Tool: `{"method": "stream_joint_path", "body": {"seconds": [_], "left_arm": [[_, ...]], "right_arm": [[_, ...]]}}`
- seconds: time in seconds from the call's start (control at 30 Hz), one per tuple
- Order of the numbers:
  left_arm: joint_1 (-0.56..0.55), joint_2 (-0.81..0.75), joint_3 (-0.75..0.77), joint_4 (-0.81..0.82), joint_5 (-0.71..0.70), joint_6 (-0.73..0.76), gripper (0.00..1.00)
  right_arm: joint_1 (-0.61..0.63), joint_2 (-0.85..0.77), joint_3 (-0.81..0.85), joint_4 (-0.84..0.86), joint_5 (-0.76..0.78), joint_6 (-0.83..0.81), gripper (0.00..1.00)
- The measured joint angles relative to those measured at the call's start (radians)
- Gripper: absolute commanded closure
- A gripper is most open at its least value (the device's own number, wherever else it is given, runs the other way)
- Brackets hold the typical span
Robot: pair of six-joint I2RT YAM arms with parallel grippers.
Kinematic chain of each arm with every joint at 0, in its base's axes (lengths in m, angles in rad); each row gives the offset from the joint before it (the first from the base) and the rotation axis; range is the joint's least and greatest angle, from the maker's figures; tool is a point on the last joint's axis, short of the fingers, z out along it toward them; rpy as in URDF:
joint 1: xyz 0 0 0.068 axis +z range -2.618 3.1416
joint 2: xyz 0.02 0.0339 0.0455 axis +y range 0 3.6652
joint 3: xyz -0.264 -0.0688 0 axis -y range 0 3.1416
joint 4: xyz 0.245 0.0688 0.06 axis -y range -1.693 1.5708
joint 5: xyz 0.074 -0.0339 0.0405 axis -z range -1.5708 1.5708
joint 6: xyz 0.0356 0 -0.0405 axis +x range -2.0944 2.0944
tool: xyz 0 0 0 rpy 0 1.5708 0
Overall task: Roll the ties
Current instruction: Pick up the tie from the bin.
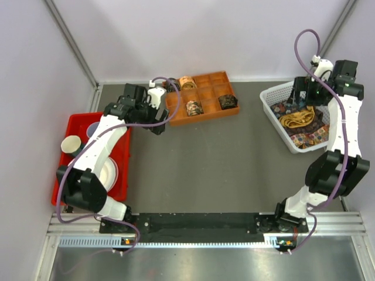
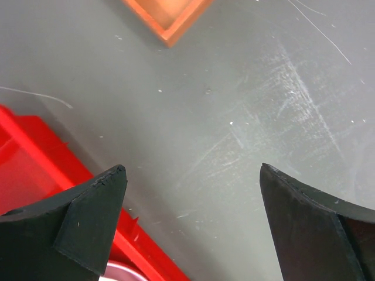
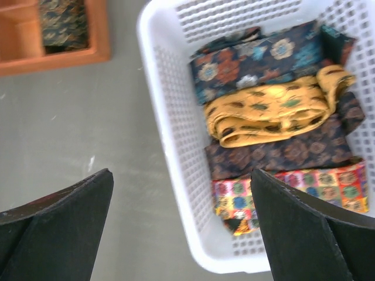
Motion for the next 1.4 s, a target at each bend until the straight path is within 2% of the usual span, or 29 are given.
{"method": "stream_joint_path", "body": {"seconds": [0.4, 0.57, 0.83, 1.13, 1.3, 1.4], "left_arm": [[-0.001, 0.046, -0.046, 0.006, 0.112, -0.002, 0.01], [-0.002, 0.111, -0.047, 0.014, 0.161, -0.006, 0.01], [-0.002, 0.161, -0.047, 0.014, 0.199, -0.006, 0.01], [-0.004, 0.186, -0.024, 0.006, 0.201, -0.007, 0.01], [-0.006, 0.191, -0.023, -0.003, 0.201, -0.007, 0.01], [-0.007, 0.195, -0.019, -0.013, 0.201, -0.007, 0.01]], "right_arm": [[-0.055, 0.261, 0.124, 0.081, 0.093, -0.017, 0.07], [-0.055, 0.356, 0.197, 0.147, 0.114, 0.016, 0.15], [-0.055, 0.477, 0.222, 0.268, 0.106, 0.094, 0.27], [-0.048, 0.620, 0.255, 0.373, 0.120, 0.109, 0.26], [-0.041, 0.673, 0.259, 0.430, 0.166, 0.093, 0.20], [-0.037, 0.691, 0.259, 0.452, 0.188, 0.079, 0.19]]}}
